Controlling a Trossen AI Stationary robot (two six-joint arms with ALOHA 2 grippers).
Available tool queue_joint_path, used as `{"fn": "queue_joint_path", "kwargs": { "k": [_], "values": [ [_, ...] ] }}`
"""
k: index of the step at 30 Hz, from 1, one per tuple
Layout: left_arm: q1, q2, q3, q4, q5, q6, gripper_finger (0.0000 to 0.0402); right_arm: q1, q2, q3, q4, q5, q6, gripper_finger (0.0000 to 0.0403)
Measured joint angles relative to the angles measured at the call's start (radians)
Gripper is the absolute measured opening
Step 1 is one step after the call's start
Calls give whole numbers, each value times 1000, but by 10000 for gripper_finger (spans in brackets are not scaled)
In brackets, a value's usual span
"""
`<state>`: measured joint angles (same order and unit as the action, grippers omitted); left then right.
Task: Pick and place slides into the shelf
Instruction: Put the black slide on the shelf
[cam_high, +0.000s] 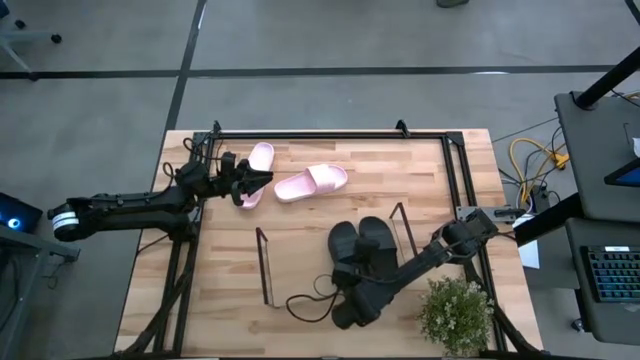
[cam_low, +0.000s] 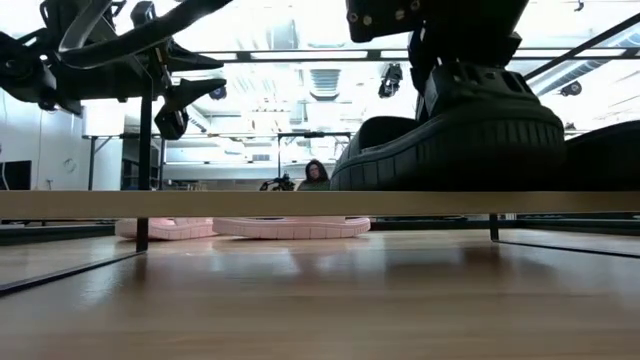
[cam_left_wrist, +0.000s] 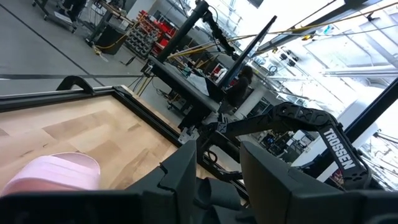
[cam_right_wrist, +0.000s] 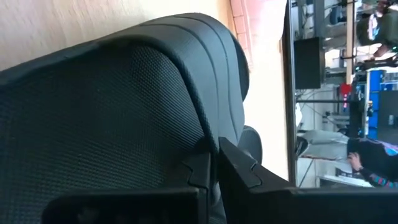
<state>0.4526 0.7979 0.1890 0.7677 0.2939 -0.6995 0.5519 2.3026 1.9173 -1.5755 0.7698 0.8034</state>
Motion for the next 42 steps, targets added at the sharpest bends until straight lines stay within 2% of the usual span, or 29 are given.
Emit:
{"fn": "queue_joint_path", "kwargs": {
  "k": [4,8,14,21,25,36,42],
  "values": [
    [0,0,0,0,0,0,110,-5,1,29,2,-38,10,10],
    [0,0,0,0,0,0,110,-5,1,45,4,-50,17,30],
    [0,0,0,1,14,0,110,-4,0,47,6,-126,20,93],
    [0,0,0,1,20,0,110,-3,-15,63,7,-163,26,172],
    [0,0,0,1,20,0,110,-2,-55,70,7,-188,18,199],
    [0,0,0,1,22,0,110,-2,-236,71,20,-175,79,206],
    [0,0,0,2,22,0,110,-20,-292,68,201,-179,-34,175]
  ]
}}
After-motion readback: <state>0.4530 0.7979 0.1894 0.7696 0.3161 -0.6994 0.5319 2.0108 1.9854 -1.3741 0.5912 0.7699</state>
